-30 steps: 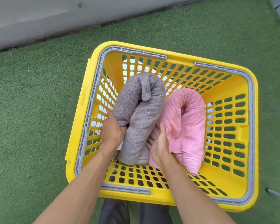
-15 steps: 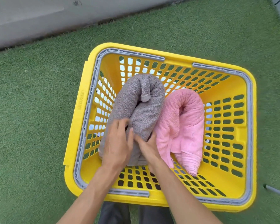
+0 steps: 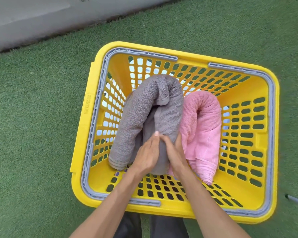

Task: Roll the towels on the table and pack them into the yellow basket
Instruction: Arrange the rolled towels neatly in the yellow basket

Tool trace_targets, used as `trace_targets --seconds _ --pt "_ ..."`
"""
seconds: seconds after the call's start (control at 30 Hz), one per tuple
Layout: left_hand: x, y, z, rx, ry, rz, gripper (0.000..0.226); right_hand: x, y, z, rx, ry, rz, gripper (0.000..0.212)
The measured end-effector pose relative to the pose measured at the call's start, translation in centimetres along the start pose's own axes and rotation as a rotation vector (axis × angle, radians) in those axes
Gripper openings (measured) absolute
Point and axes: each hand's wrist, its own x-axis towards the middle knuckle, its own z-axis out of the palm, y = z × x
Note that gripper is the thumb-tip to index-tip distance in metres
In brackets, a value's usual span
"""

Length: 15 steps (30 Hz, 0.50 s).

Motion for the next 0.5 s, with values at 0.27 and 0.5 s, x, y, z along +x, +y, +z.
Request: trace_targets --seconds 0.27,0.5 --pt "5.0 -1.7 1.4 -0.119 0.197 -0.285 0.075 -0.2 0.0 1.1 -0.167 -0.076 -0.181 0.081" --pt "5.7 -2.6 1.4 -0.201 0.091 -0.195 0.084 0.4 0.4 1.6 -0.161 -0.087 -0.186 0.078"
